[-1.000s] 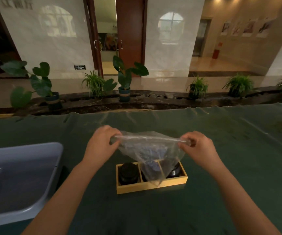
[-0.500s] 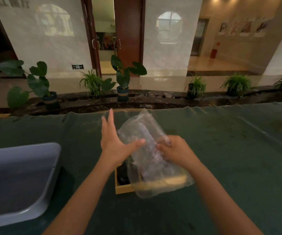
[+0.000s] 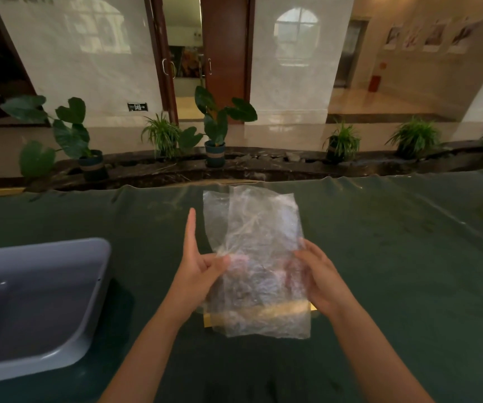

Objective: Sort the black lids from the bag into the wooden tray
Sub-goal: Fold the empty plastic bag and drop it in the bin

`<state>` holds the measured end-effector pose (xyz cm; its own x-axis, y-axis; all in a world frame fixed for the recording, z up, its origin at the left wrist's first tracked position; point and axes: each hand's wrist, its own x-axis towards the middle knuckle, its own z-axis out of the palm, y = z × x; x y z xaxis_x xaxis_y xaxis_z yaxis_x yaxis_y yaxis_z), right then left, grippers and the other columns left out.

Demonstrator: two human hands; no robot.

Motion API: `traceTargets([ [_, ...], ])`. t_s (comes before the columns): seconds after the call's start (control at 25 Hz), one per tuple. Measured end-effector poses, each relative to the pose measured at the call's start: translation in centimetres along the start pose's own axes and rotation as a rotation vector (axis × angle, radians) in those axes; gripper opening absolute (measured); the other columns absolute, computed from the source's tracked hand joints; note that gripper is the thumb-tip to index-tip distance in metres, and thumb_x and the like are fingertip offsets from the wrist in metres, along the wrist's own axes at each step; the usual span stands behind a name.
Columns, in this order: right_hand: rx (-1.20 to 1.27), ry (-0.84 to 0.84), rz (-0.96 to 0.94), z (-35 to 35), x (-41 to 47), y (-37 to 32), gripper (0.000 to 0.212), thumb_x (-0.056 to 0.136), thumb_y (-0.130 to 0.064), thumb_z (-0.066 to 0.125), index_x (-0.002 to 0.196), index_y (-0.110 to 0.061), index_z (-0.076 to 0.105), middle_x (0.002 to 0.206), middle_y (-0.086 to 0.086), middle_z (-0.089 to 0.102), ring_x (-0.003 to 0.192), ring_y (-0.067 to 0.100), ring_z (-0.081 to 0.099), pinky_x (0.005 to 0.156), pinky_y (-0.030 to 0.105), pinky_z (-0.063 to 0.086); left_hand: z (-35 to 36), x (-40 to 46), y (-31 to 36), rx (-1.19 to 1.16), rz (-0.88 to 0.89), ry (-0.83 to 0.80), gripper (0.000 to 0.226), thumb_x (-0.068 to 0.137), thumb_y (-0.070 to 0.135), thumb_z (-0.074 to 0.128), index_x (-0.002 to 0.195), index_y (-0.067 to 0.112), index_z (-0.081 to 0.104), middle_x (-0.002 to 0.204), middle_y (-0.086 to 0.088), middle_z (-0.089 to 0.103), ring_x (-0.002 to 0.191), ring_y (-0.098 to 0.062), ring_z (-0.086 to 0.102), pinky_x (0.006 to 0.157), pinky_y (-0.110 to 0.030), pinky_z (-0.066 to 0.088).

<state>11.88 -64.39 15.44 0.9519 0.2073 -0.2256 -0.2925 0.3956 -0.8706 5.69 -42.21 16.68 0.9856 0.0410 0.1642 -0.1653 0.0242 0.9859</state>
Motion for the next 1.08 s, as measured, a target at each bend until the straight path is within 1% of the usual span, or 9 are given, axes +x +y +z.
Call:
traceTargets([
  [0.12,-0.081,-0.041,-0.053,-0.6,-0.3,0.5,0.057,0.089,-0.004,0.053,0.124,-0.044,0.034,0.080,0.011,0.074,0.063,0.021,0.068,0.053,0.032,0.057,-1.2,-0.1,0.4,0.171,0.108,-0.074,0.052,0.087,0.029,0.057,0.126,0.048,0.029,0.085,-0.009,0.075,0.073,-0.044,0.064,0.069,-0.052,0.054],
  [0.2,-0.189,-0.069,-0.129,-0.6,-0.4,0.4,0.051,0.091,-0.005,0.051,0.117,-0.048,0.039,0.078,0.013,0.072,0.064,0.025,0.066,0.057,0.038,0.058,-1.3,0.2,0.3,0.318,0.189,-0.079,0.032,0.093,0.018,0.049,0.109,0.045,0.049,0.085,0.004,0.072,0.071,-0.030,0.063,0.067,-0.043,0.052],
  [0.32,-0.334,-0.106,-0.273,-0.5,-0.8,-0.2,0.028,0.093,-0.012,0.047,0.110,-0.032,0.056,0.077,0.012,0.064,0.067,0.030,0.058,0.060,0.037,0.053,-1.2,0.3,0.7,0.476,0.170,-0.111,0.051,0.096,0.014,0.042,0.115,0.060,0.050,0.118,0.039,0.056,0.117,0.013,0.046,0.097,-0.009,0.038],
  [0.48,-0.692,-0.341,-0.250,-1.0,-1.7,-2.5,0.057,0.079,-0.021,0.070,0.127,-0.042,0.049,0.105,-0.006,0.068,0.094,0.012,0.067,0.079,0.026,0.055,-3.0,0.6,0.9,0.613,0.070,-0.211,0.064,0.083,0.032,0.063,0.129,0.060,0.029,0.132,0.028,0.047,0.120,0.012,0.039,0.086,-0.004,0.039],
  [0.6,-1.204,-0.077,-0.537,-0.3,-1.4,-2.8,0.048,0.076,-0.013,0.071,0.119,-0.031,0.059,0.087,-0.019,0.056,0.078,-0.006,0.057,0.072,0.002,0.042,-3.4,1.2,1.4,0.859,0.108,-0.180,0.070,0.077,0.022,0.069,0.127,0.055,0.033,0.108,0.027,0.052,0.102,0.008,0.052,0.088,-0.016,0.045],
  [0.76,-1.290,0.124,-0.701,0.3,-1.5,-2.5,0.010,0.075,-0.015,0.070,0.079,-0.020,0.061,0.086,-0.009,0.044,0.076,0.003,0.048,0.065,0.004,0.036,-2.9,1.4,1.5,1.016,0.296,0.111,0.015,0.075,0.019,0.070,0.078,0.029,0.060,0.102,0.010,0.048,0.095,-0.003,0.049,0.082,-0.025,0.045],
  [0.84,-1.363,0.075,-0.618,0.1,-1.6,-2.5,0.010,0.074,-0.018,0.067,0.077,-0.021,0.059,0.100,-0.007,0.047,0.095,0.007,0.049,0.081,0.010,0.035,-3.1,1.6,1.4,0.855,0.241,0.016,0.015,0.078,0.017,0.067,0.073,0.025,0.055,0.121,0.018,0.047,0.116,0.003,0.043,0.097,-0.024,0.037],
  [0.96,-1.575,-0.165,-0.490,0.6,-2.1,-2.6,0.034,0.072,-0.038,0.060,0.104,-0.027,0.062,0.121,-0.011,0.057,0.115,0.009,0.051,0.108,0.034,0.028,-2.7,1.4,1.9,0.652,0.089,-0.140,0.011,0.082,0.020,0.061,0.077,0.025,0.053,0.094,0.022,0.066,0.095,-0.005,0.063,0.085,-0.039,0.054],
  [1.08,-1.457,-0.339,-0.366,2.1,-2.1,-2.7,0.045,0.077,-0.046,0.058,0.121,-0.039,0.052,0.111,-0.024,0.059,0.100,0.000,0.058,0.090,0.026,0.046,-1.8,1.6,2.3,0.594,0.064,-0.186,0.015,0.084,0.019,0.061,0.080,0.033,0.055,0.088,0.017,0.067,0.084,-0.004,0.065,0.071,-0.034,0.054],
])
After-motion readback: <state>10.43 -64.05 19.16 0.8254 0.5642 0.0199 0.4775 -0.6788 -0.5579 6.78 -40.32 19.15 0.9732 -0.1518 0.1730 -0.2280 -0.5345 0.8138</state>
